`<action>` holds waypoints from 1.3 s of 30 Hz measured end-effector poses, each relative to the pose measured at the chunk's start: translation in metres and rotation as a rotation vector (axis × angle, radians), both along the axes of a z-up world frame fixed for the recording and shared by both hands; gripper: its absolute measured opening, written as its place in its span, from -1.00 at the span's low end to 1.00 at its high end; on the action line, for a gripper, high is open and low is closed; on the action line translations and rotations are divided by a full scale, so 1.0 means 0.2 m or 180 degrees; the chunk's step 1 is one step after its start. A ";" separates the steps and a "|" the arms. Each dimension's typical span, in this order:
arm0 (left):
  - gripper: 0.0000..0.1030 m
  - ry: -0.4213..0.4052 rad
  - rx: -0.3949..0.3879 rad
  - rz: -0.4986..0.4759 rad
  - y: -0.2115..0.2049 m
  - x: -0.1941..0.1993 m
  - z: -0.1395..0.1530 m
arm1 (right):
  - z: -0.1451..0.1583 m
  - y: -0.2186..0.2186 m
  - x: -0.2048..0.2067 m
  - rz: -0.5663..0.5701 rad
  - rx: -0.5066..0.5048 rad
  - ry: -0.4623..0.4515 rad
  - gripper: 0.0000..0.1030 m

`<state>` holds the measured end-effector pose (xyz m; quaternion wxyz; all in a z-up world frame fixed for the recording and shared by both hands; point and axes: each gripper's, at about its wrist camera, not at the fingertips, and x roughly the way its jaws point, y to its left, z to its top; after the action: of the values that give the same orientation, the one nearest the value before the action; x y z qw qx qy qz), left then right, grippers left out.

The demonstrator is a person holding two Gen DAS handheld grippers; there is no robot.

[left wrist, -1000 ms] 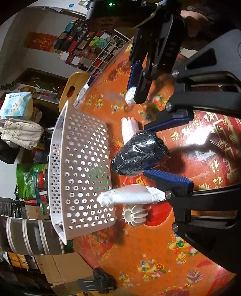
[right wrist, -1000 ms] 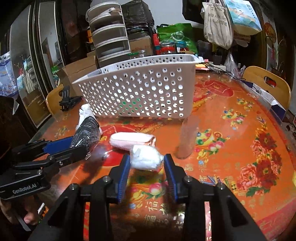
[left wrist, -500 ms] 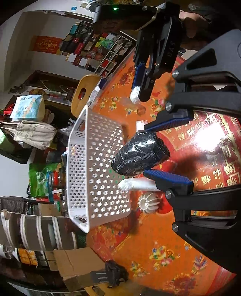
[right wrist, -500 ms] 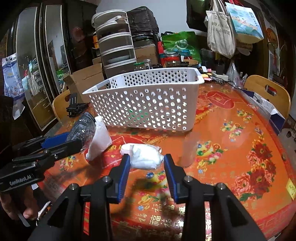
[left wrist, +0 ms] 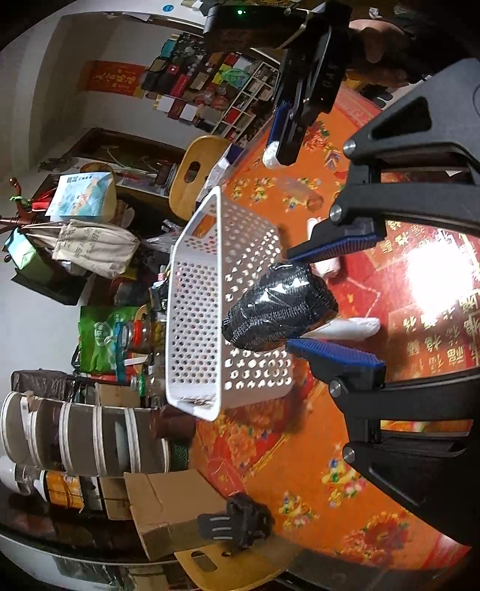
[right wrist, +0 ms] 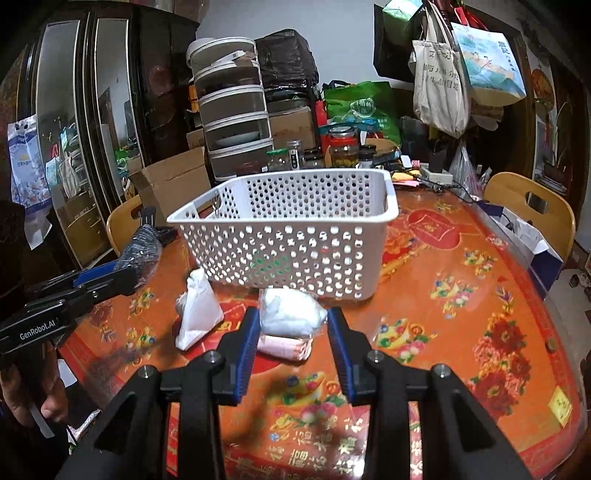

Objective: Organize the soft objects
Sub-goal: 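Carry the black bundle with the left tool into the basket while the right tool drops the white bundle in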

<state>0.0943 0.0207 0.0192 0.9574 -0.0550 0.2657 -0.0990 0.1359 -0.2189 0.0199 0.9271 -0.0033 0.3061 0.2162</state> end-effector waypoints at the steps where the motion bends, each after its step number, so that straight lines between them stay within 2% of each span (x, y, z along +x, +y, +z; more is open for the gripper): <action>1: -0.23 -0.0021 0.0014 0.0015 0.01 0.00 0.02 | 0.01 0.00 0.01 0.0006 -0.0004 -0.0018 -0.29; 10: -0.23 -0.0119 0.0040 0.0036 0.07 0.09 0.16 | 0.17 0.04 0.10 0.0054 -0.0117 -0.0203 -0.29; 17: -0.23 -0.0080 0.0055 0.0009 0.11 0.27 0.27 | 0.25 0.10 0.26 0.0139 -0.0208 -0.0184 -0.29; 24: -0.23 -0.0012 0.0093 -0.0015 0.11 0.47 0.37 | 0.32 0.11 0.45 0.0137 -0.0132 -0.0071 -0.29; 32: -0.23 0.0256 0.0200 -0.0002 0.05 0.79 0.43 | 0.34 0.16 0.72 0.0085 -0.0242 0.0162 -0.29; 39: -0.23 0.0681 0.0296 0.0107 0.03 1.13 0.33 | 0.23 0.24 0.97 0.0063 -0.0453 0.0543 -0.29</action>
<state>0.3194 0.0276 0.0859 0.9266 -0.0252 0.3696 -0.0641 0.3301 -0.1708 0.0649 0.8930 -0.0538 0.3984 0.2025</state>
